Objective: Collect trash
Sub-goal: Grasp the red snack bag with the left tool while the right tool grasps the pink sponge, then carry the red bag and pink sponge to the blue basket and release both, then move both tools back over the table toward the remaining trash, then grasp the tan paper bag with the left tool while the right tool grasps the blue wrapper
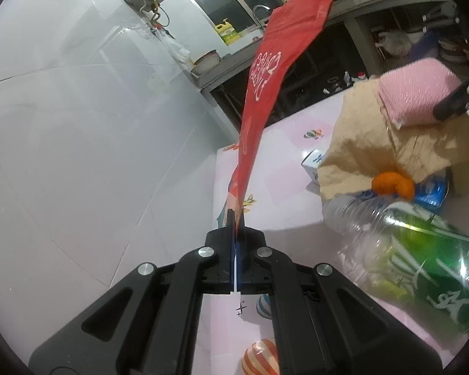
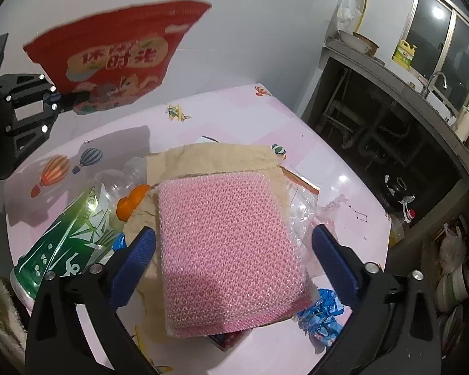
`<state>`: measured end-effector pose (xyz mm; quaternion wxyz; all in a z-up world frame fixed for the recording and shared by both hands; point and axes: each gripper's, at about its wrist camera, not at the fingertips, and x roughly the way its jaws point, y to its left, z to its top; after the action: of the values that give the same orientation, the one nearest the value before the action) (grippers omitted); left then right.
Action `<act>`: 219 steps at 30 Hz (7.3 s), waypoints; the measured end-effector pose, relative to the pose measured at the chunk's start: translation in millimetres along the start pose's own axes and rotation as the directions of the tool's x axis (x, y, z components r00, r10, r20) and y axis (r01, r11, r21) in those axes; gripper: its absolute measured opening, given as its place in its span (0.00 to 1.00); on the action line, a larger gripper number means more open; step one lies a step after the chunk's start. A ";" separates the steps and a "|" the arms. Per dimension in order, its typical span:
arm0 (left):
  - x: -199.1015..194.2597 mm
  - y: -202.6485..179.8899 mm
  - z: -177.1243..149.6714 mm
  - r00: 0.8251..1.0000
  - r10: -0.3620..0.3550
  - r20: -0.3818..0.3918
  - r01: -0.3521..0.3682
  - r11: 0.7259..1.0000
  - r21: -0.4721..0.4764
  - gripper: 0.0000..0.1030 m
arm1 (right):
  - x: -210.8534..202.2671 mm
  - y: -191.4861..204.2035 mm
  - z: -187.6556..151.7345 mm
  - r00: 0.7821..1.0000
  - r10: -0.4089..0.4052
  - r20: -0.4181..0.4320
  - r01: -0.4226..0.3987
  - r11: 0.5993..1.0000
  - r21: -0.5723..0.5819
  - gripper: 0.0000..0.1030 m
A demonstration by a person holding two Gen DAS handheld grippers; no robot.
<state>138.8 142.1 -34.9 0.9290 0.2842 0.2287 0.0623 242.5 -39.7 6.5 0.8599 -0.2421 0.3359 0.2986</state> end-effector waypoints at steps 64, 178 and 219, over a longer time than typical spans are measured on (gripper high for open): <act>-64.6 -360.5 269.3 0.186 -0.958 -0.220 0.957 0.227 -0.181 0.00 | -186.1 -140.2 -448.8 0.905 -0.393 -0.162 0.122 -0.124 0.985 0.76; 30.8 -54.6 85.3 0.728 -0.685 -0.042 0.631 0.692 -0.349 0.92 | 60.9 -143.8 -118.8 0.988 0.089 -0.127 0.000 0.817 0.576 0.56; 113.3 -42.3 99.2 0.624 -0.764 -0.162 0.650 0.623 -0.435 0.22 | 23.2 -130.5 -148.3 0.992 0.084 -0.091 0.004 0.715 0.699 0.34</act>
<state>284.4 85.2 -29.8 0.8569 -0.0083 0.4616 -0.2294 280.4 -215.0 -79.5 0.8600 0.0904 0.4780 0.1540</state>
